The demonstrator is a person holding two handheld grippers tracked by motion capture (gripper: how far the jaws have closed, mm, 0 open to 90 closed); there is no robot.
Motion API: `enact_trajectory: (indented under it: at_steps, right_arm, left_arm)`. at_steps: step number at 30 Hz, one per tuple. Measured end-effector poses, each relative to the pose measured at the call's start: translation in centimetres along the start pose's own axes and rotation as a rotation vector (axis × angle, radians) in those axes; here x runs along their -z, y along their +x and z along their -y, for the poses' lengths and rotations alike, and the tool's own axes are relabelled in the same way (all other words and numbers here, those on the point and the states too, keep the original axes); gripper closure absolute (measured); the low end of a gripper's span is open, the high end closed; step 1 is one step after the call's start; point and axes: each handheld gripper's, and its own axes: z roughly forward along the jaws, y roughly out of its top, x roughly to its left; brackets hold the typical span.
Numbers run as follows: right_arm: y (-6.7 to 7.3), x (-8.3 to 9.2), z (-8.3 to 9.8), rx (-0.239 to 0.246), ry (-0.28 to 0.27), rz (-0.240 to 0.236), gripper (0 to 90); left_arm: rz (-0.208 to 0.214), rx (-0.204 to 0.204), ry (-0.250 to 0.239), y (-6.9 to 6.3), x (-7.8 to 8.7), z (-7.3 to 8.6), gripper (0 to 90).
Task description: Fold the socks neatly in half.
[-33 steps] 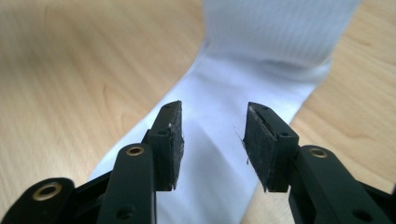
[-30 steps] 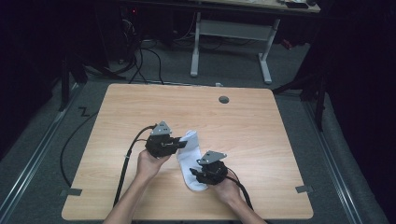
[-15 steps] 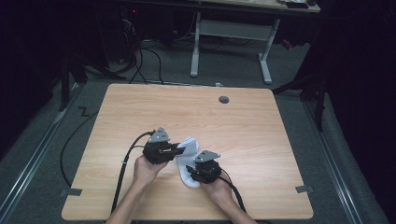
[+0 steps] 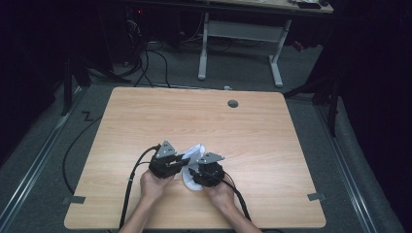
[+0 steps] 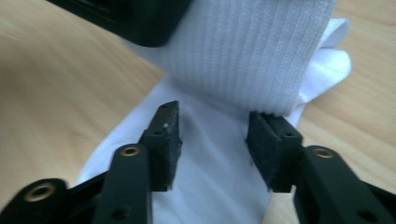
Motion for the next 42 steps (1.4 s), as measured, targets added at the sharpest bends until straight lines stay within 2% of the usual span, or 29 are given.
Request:
enact_trajectory:
  at_steps: [1, 2, 3, 4, 5, 6, 7, 9, 10, 11, 14, 15, 18, 19, 20, 21, 28, 29, 32, 35, 37, 42]
  right_arm:
    - [0.4, 1.2, 0.0, 0.018, -0.024, 0.003, 52.0]
    - [0.4, 1.2, 0.0, 0.018, -0.024, 0.003, 52.0]
    - [0.6, 2.6, 0.3, 0.016, -0.057, -0.009, 53.4]
    - [0.6, 2.6, 0.3, 0.016, -0.057, -0.009, 53.4]
    - [0.8, 3.6, 0.7, 0.027, -0.056, -0.036, 55.2]
    - [0.8, 3.6, 0.7, 0.027, -0.056, -0.036, 55.2]
    - [1.0, 4.0, 1.2, 0.042, -0.049, -0.059, 56.2]
    - [1.2, 3.8, 1.8, 0.041, -0.027, -0.076, 56.5]
    - [1.2, 3.8, 1.8, 0.041, -0.027, -0.076, 56.5]
    - [1.3, 3.1, 2.3, 0.052, 0.006, -0.059, 56.7]
    - [1.3, 2.4, 2.7, 0.032, 0.001, -0.054, 56.7]
    - [1.3, 2.0, 2.5, 0.032, -0.003, -0.031, 56.7]
    - [1.4, 1.6, 2.2, 0.030, -0.005, -0.017, 56.7]
    - [1.5, 1.4, 2.1, 0.026, -0.010, -0.015, 56.7]
    - [1.5, 1.4, 2.1, 0.026, -0.010, -0.015, 56.7]
    - [1.5, 1.4, 2.1, 0.028, -0.011, -0.014, 56.7]
    - [1.5, 1.3, 2.0, 0.023, -0.009, 0.000, 56.8]
    - [1.5, 1.2, 1.9, 0.025, -0.010, 0.001, 56.8]
    - [1.5, 1.2, 1.9, 0.020, -0.007, 0.002, 56.8]
    - [1.3, 1.2, 1.9, 0.025, -0.012, -0.003, 56.0]
    - [1.0, 1.4, 1.9, 0.007, -0.016, -0.027, 51.0]
    - [1.0, 2.5, 2.1, 0.001, -0.025, -0.037, 50.3]
  left_arm:
    - [0.002, -0.002, 0.002, 0.1, -0.1, 0.0, 76.1]
    - [0.002, -0.002, 0.002, 0.1, -0.1, 0.0, 76.1]
    - [0.010, 0.003, -0.002, 0.0, -0.2, 0.1, 76.1]
    - [0.010, 0.003, -0.002, 0.0, -0.2, 0.1, 76.1]
    - [0.016, 0.003, 0.001, -0.1, -0.3, 0.1, 76.1]
    - [0.016, 0.003, 0.001, -0.1, -0.3, 0.1, 76.1]
    - [0.018, 0.005, 0.006, -0.1, -0.4, 0.2, 76.2]
    - [0.019, 0.006, 0.006, -0.1, -0.4, 0.2, 76.2]
    - [0.019, 0.006, 0.006, -0.1, -0.4, 0.2, 76.3]
    - [0.018, -0.001, 0.004, -0.2, -0.3, 0.1, 76.2]
    - [0.015, -0.012, -0.003, -0.4, 0.0, 0.0, 76.3]
    - [0.015, -0.015, -0.006, -0.5, 0.2, -0.1, 76.3]
    - [0.012, -0.039, -0.004, -1.0, 0.6, -0.4, 76.2]
    - [0.008, -0.059, 0.001, -1.4, 0.9, -0.5, 76.2]
    - [0.008, -0.059, 0.001, -1.4, 0.9, -0.5, 76.2]
    - [-0.005, -0.084, 0.022, -1.7, 1.0, -0.5, 76.2]
    - [-0.018, -0.098, 0.041, -2.5, 0.7, 0.1, 75.4]
    - [-0.046, -0.123, 0.060, -2.7, 0.6, 0.3, 75.2]
    - [-0.053, -0.119, 0.073, -2.7, 0.3, 0.7, 74.5]
    - [-0.047, -0.084, 0.085, -2.2, -0.1, 1.1, 74.4]
    - [-0.047, -0.064, 0.082, -2.1, -0.2, 1.2, 74.4]
    - [-0.052, -0.070, 0.085, -2.2, -0.2, 1.2, 74.3]
